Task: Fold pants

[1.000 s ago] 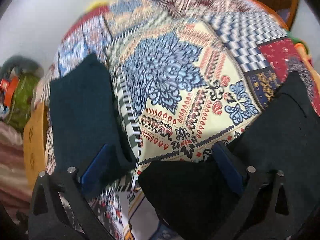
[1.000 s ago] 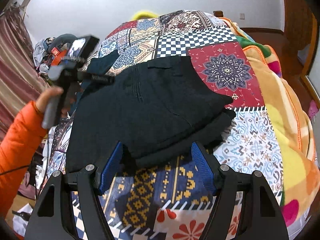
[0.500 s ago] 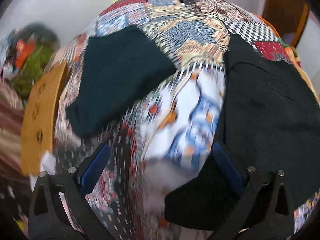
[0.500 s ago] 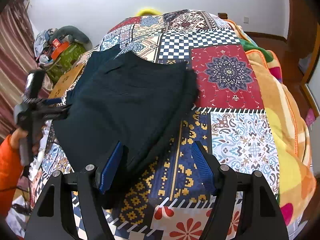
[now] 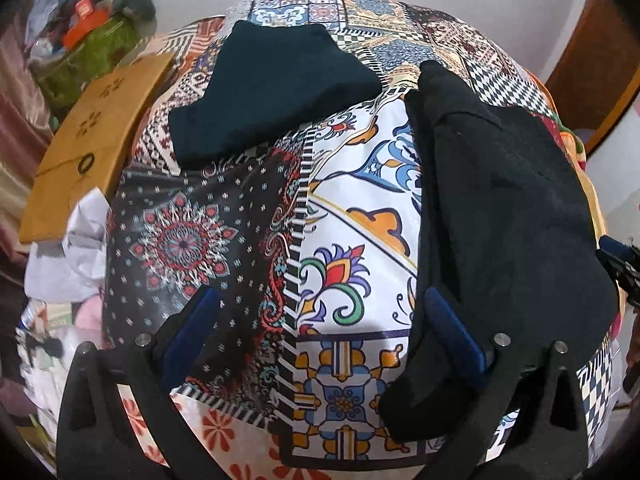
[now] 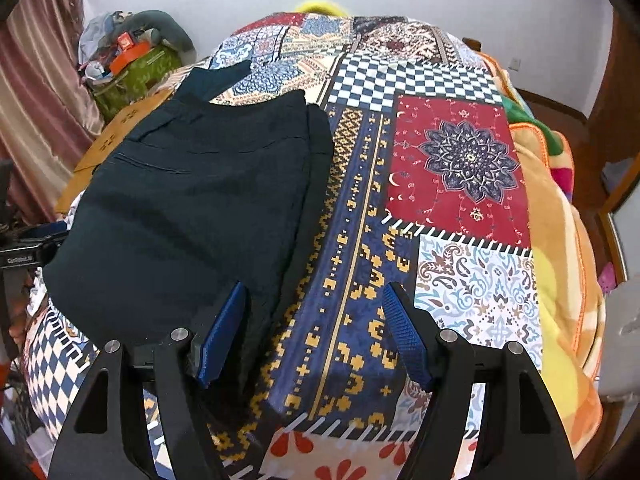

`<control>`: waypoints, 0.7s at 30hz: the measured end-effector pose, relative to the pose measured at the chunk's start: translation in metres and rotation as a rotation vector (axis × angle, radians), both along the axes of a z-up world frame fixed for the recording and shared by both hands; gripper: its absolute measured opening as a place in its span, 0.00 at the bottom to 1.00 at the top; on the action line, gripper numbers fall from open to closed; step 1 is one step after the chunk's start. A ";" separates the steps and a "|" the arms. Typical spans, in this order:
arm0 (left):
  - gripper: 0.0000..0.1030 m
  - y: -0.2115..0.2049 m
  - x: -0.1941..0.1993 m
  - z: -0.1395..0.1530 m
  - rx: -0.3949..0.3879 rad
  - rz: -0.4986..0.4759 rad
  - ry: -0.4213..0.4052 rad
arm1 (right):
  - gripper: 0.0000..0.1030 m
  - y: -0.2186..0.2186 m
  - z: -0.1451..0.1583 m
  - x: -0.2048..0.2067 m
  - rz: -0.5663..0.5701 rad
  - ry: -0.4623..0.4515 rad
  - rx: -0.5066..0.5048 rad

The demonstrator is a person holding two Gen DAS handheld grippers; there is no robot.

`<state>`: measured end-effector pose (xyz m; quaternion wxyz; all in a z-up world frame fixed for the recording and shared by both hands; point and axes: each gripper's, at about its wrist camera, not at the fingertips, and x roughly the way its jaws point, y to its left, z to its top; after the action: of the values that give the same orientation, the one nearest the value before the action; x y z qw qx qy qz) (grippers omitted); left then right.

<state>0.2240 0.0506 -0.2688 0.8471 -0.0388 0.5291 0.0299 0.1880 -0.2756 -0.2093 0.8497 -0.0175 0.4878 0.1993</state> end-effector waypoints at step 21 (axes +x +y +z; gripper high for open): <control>1.00 -0.059 0.112 0.011 -0.089 -0.305 0.076 | 0.66 0.026 0.010 0.064 0.034 0.047 0.102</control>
<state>0.3361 -0.0082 -0.2574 0.8187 0.0057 0.5613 -0.1208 0.2523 -0.2493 -0.1998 0.8343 0.0226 0.4965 0.2387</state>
